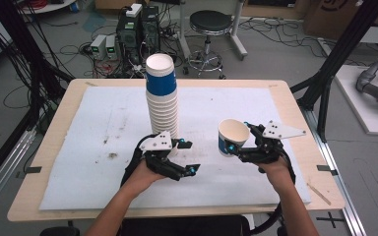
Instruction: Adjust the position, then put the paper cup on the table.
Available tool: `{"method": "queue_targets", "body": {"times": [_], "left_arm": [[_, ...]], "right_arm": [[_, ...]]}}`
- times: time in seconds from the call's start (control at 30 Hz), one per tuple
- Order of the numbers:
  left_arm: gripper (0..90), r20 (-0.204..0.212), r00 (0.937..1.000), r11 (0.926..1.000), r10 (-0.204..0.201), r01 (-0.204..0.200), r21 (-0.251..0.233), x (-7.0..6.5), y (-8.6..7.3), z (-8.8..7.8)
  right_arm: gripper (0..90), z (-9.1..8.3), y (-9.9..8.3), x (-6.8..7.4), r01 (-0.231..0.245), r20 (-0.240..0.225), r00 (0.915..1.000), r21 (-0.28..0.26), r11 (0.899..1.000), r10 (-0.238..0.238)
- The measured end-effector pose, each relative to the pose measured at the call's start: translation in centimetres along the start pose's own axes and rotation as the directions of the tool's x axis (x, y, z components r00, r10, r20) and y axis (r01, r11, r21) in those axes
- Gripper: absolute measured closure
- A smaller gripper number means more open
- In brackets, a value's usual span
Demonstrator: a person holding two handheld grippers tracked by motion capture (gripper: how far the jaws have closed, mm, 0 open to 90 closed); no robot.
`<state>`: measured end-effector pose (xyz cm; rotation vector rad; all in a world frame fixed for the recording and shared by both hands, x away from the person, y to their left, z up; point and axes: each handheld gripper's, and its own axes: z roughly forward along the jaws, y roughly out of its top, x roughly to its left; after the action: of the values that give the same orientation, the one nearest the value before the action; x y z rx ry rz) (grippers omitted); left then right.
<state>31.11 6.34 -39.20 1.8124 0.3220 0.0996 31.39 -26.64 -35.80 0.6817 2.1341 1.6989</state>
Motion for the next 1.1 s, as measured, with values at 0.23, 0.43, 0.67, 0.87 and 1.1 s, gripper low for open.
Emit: {"method": "queue_targets", "body": {"times": [0.23,0.43,0.67,0.87,1.1], "left_arm": [[18.4,-0.024,0.9997,0.9998,0.009,-0.009,-0.017,-0.2,-0.3,-1.6],[18.4,-0.041,0.9991,0.9997,0.014,-0.014,-0.020,-0.3,-0.6,-3.1],[18.4,-0.086,0.9963,0.9989,0.005,-0.009,-0.047,-0.1,-1.0,-5.6],[18.4,-0.158,0.9873,0.9978,-0.017,0.007,-0.066,0.9,-1.8,-8.4],[18.4,-0.325,0.9421,0.9923,-0.084,0.049,-0.114,3.1,-3.3,-11.9]], "right_arm": [[24.9,0.3,-0.1,-0.7,-0.016,0.021,0.9996,0.003,1.000,0.016],[24.9,0.0,-0.1,-0.7,-0.018,0.033,0.9993,0.010,1.000,0.018],[24.8,-0.1,-0.3,-0.8,-0.017,0.040,0.9991,0.018,1.000,0.017],[24.8,0.1,-0.3,-1.0,-0.016,0.047,0.9988,0.023,1.000,0.015],[24.8,1.1,-0.3,-1.3,-0.018,0.044,0.9989,0.035,0.999,0.017]]}}
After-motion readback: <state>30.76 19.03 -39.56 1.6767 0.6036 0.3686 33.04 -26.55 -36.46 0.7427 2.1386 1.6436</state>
